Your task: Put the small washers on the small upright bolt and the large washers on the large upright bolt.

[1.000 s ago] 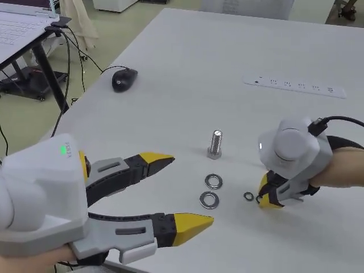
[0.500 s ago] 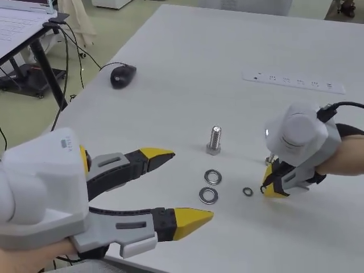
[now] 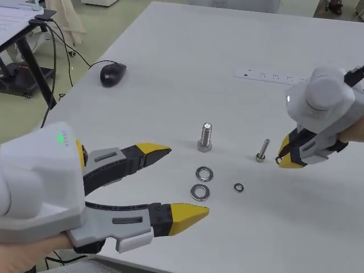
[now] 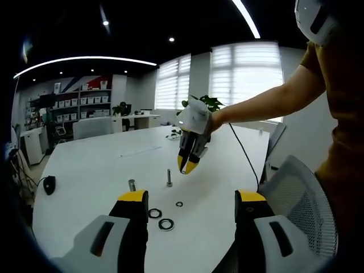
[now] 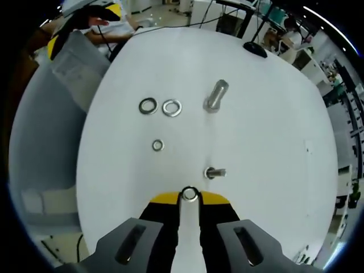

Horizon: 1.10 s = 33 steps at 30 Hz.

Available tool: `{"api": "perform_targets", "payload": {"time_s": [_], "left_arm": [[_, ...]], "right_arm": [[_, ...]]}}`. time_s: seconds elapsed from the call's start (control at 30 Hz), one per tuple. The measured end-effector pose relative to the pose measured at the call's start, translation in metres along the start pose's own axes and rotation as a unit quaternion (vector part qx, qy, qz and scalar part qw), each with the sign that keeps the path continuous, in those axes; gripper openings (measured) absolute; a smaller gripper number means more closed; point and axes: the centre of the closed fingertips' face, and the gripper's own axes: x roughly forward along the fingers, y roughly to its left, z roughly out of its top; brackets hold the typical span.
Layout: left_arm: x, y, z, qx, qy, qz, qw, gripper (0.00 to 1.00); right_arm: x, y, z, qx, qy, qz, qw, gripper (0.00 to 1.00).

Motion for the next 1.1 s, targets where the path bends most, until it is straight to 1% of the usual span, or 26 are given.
{"api": "perform_targets", "payload": {"time_s": [0.17, 0.27, 0.37, 0.57, 0.63, 0.9, 1.1], "left_arm": [[0.001, -0.001, -0.001, -0.001, 0.000, -0.001, 1.0000, 0.61], [0.000, 0.000, 0.000, -0.003, 0.000, 0.001, 1.0000, 0.61], [-0.001, 0.002, -0.001, -0.003, 0.002, 0.004, 1.0000, 0.61], [-0.002, 0.004, -0.002, -0.007, 0.003, 0.008, 0.9999, 0.61], [-0.002, 0.005, -0.002, -0.009, 0.003, 0.009, 0.9999, 0.61], [0.000, 0.008, -0.002, -0.011, 0.002, 0.009, 0.9999, 0.61], [0.001, 0.009, -0.002, -0.014, 0.001, 0.010, 0.9998, 0.60]], "right_arm": [[-0.007, -0.015, 0.009, -0.006, -0.002, -0.013, 0.9999, 0.12], [-0.007, -0.023, 0.015, -0.005, -0.003, -0.016, 0.9999, 0.12], [-0.005, -0.027, 0.019, -0.009, -0.004, -0.015, 0.9998, 0.12], [0.000, -0.031, 0.022, -0.013, -0.003, -0.011, 0.9999, 0.12], [0.003, -0.034, 0.021, -0.014, -0.002, -0.008, 0.9999, 0.12], [0.009, -0.037, 0.019, -0.016, 0.002, -0.004, 0.9999, 0.12], [0.013, -0.034, 0.020, -0.017, 0.004, 0.007, 0.9998, 0.12]]}}
